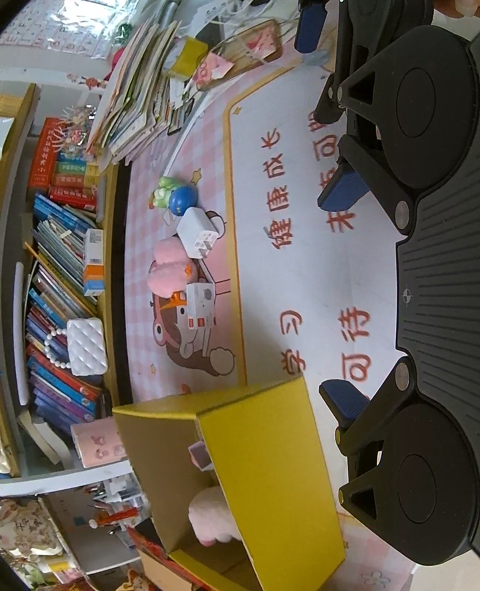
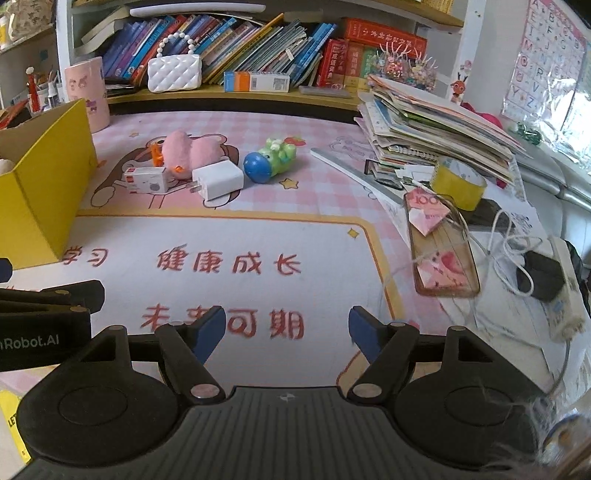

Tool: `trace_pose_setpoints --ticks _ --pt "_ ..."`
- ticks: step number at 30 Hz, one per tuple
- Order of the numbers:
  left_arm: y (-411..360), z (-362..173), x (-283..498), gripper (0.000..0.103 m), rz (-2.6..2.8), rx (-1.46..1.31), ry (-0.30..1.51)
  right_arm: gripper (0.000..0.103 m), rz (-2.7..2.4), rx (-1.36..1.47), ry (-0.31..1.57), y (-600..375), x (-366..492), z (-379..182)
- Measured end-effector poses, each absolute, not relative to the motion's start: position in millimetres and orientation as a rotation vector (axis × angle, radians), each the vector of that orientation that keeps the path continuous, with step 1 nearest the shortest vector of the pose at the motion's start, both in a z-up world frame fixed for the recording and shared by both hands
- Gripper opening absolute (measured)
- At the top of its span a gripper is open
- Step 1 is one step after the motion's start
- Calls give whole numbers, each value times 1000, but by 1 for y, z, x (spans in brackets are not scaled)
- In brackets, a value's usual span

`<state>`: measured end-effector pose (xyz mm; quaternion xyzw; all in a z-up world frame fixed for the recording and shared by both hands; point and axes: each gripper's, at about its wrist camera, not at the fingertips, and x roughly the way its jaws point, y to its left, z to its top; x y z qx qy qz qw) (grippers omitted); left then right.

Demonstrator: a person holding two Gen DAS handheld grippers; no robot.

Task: Organize objects
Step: 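Grasp the white charger plug with the left tool while the right tool grasps the green frog toy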

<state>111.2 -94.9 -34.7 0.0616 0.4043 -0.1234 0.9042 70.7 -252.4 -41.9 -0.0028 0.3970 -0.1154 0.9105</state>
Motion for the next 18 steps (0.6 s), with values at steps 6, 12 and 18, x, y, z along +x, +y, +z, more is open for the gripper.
trace_pose_setpoints --ticks 6,12,18 --pt "-110 -35 131 99 -225 119 834 72 -205 34 807 -275 95 -40" --pt "-125 -28 155 97 -201 116 805 72 -198 97 769 -307 132 -34" --pt "-148 -26 186 93 -188 100 786 72 -153 109 707 -334 182 -21"
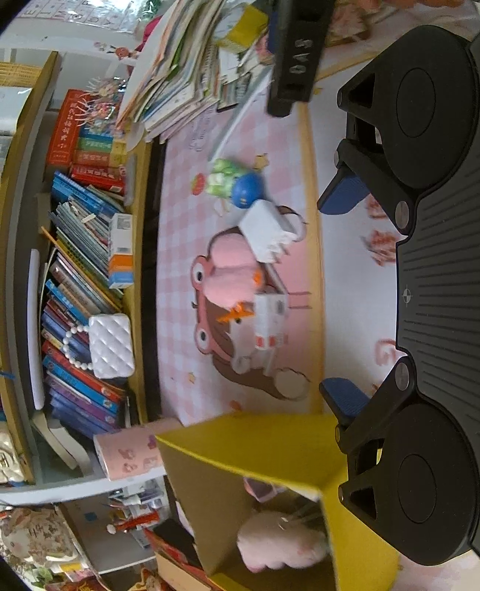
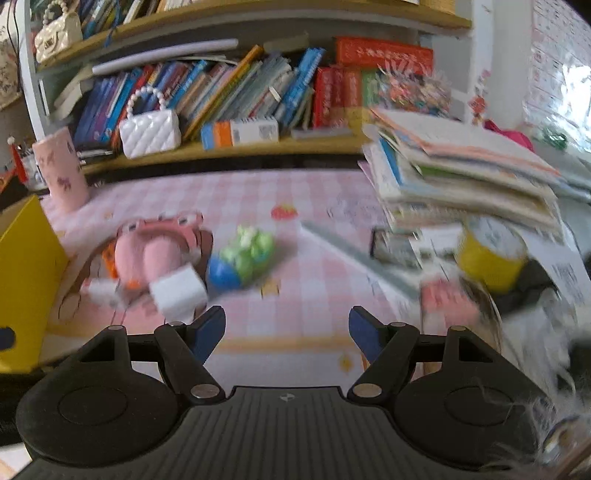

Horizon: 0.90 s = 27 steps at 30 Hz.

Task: Organize objects
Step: 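Grasp the white charger plug with the left tool while the right tool grasps the green frog toy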

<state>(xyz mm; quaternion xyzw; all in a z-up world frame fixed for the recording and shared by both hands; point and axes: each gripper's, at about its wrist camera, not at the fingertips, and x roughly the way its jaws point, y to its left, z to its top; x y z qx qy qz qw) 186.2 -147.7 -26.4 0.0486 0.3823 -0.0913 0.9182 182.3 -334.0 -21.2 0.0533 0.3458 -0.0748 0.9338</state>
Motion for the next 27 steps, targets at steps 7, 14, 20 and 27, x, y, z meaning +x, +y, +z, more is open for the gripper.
trace_pose_setpoints --ticks 7,14,20,27 --pt "-176 -39 224 82 -185 81 803 73 -89 111 713 -353 230 -23" --pt "-206 -66 257 81 -198 73 843 76 -21 102 728 -357 260 -29" --pt "-217 -79 272 80 -185 44 845 80 11 99 757 -361 281 -38" --pt "-222 -91 283 69 -171 26 852 83 29 109 779 -362 295 -45"
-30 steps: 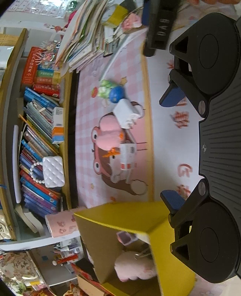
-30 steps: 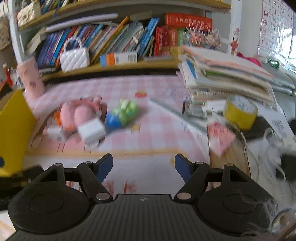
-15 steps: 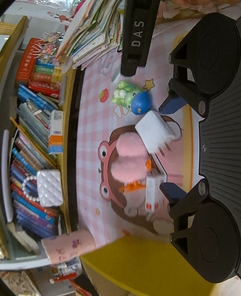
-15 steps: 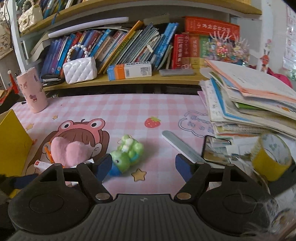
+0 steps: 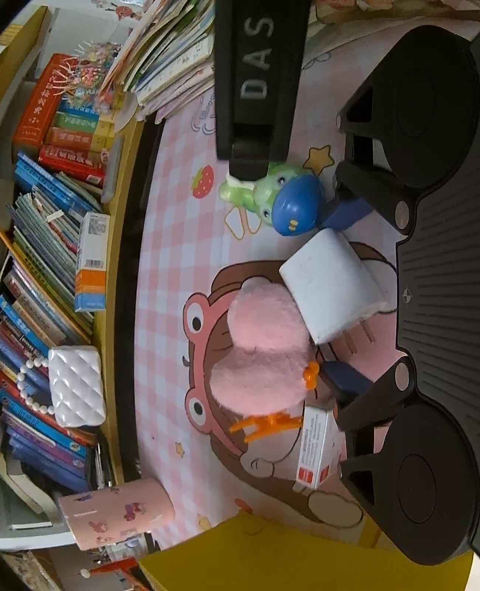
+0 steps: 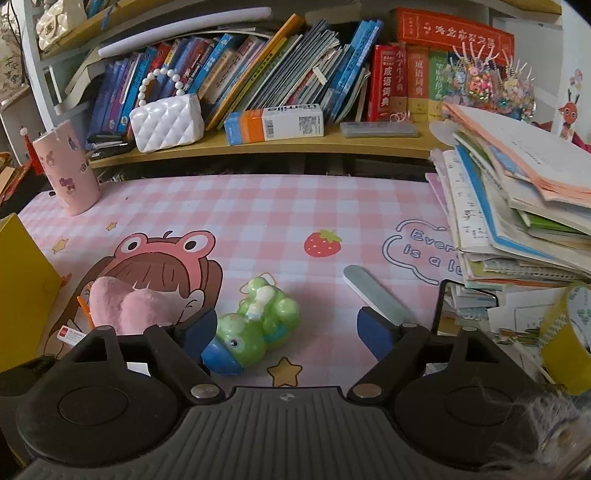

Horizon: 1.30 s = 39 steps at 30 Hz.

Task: Organize objects
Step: 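Grasp the white charger plug with the left tool while the right tool grasps the green frog toy, then carry the charger plug in the left tool and frog toy in the right tool over the yellow box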

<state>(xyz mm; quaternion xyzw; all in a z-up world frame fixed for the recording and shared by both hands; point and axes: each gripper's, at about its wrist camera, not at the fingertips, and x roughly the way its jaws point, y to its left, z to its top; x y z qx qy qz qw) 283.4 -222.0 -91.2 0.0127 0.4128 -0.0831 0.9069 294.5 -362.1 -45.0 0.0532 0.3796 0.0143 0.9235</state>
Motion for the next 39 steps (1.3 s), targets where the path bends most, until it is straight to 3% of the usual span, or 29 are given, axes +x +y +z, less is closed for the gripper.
trace_pose_setpoints --ticks 14,17,19,20,39 --pt "-174 -69 246 65 -213 1 864 82 66 145 847 -345 329 -78" --pt "-163 -64 235 65 -209 -6 863 70 71 144 873 -340 333 -83" --pt "-158 -60 230 65 -204 -8 858 40 53 118 871 -336 333 -85" --pt "-156 -57 227 65 -205 -11 853 37 53 106 873 -334 332 -84" --pt "-104 -24 155 65 -287 -73 764 36 18 132 791 -287 184 -23"
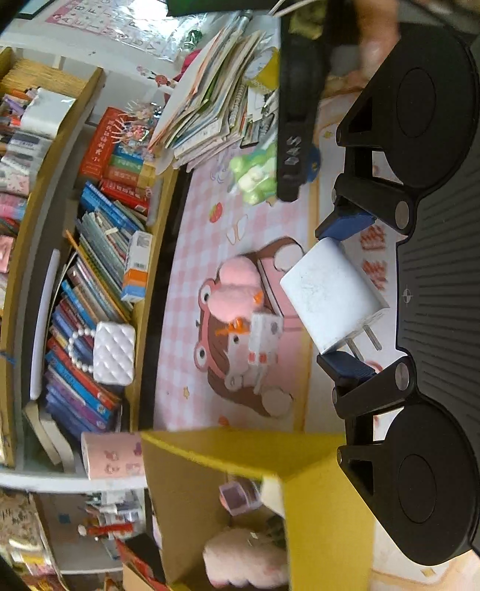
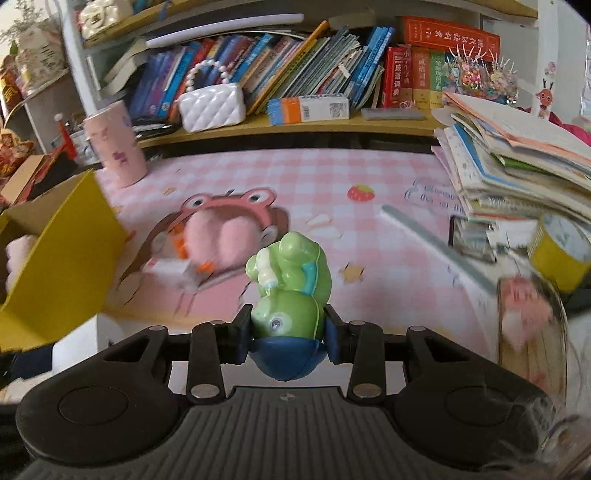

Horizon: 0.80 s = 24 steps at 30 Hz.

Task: Organize objects
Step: 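Carry the charger plug in the left tool and frog toy in the right tool over the yellow box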

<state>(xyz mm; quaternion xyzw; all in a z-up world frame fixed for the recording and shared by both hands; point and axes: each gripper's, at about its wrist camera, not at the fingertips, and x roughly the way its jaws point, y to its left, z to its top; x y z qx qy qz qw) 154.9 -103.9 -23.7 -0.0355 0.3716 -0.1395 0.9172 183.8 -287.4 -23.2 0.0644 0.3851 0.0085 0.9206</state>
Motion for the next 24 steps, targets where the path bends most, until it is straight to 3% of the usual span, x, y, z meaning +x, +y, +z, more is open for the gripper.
trace_pose_setpoints --ticks 24 --pt "68 -9 38 65 -82 -108 730 36 197 30 804 -94 51 -21"
